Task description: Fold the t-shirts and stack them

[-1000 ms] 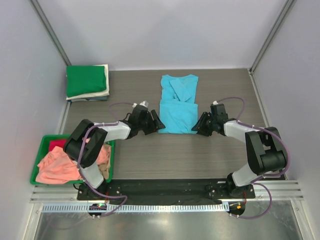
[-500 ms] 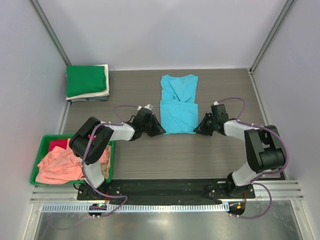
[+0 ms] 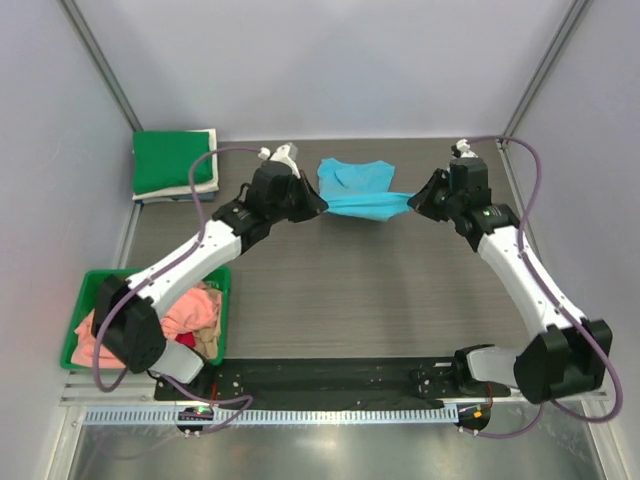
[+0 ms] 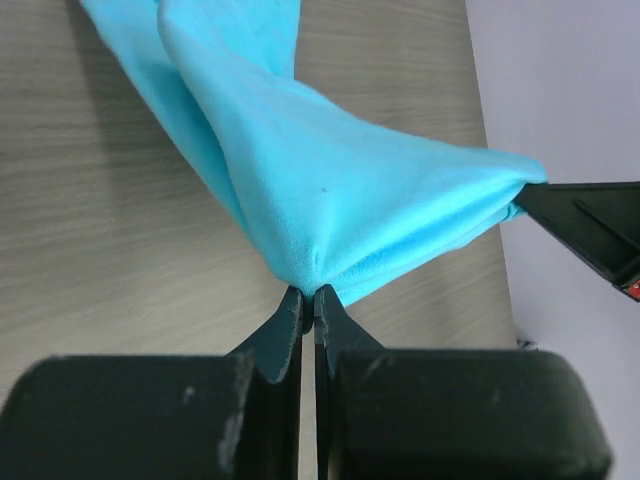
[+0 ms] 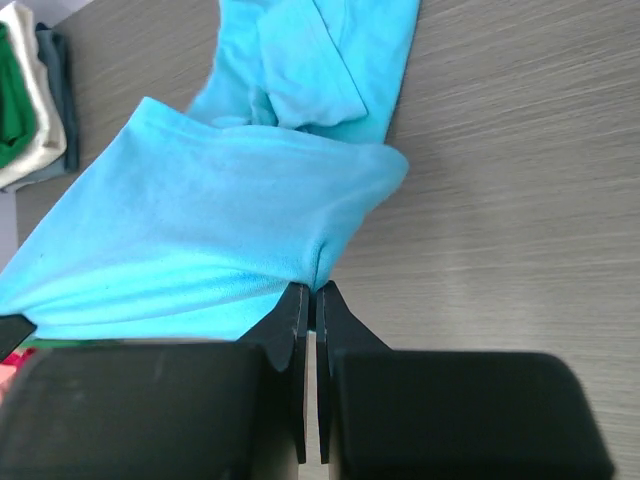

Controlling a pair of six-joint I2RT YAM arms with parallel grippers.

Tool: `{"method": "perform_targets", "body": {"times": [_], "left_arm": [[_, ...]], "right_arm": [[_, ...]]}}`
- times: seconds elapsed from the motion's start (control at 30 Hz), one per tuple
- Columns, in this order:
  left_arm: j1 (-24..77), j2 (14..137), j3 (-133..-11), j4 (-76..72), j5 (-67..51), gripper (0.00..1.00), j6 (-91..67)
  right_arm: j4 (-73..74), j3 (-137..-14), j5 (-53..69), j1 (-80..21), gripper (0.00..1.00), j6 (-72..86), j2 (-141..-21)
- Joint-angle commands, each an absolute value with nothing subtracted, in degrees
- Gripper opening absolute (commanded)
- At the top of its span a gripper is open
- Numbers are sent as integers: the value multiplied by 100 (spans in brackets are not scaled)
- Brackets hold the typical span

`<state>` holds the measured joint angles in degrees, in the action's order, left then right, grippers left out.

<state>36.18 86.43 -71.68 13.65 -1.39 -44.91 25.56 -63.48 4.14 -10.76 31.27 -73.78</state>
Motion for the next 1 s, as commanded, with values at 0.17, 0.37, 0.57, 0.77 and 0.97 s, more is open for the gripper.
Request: {"method": "perform_targets", "body": {"times": [0.17, 0.37, 0.57, 0.77, 0.97], "left_arm": [[4024, 7770, -5380, 1556, 44, 0, -4939], [4499, 7454, -4572, 1380, 140, 0, -5457], [4825, 7146, -4351, 1389, 228, 0, -5791], [4983, 7031, -4245, 1380, 465, 0, -5994], [5062, 6759, -3649, 1275, 615, 1, -6292]], "right_arm": [[3217, -4976, 448, -1545, 1, 2971, -6522], [3094, -4220, 659, -1872, 1, 3111, -6258], [2980, -4148, 1193, -1995, 1, 3304, -6108], [2830, -3842, 1258, -2338, 58, 3462, -6108], [2155, -2789, 1248, -2829, 71, 3972, -5766]]}}
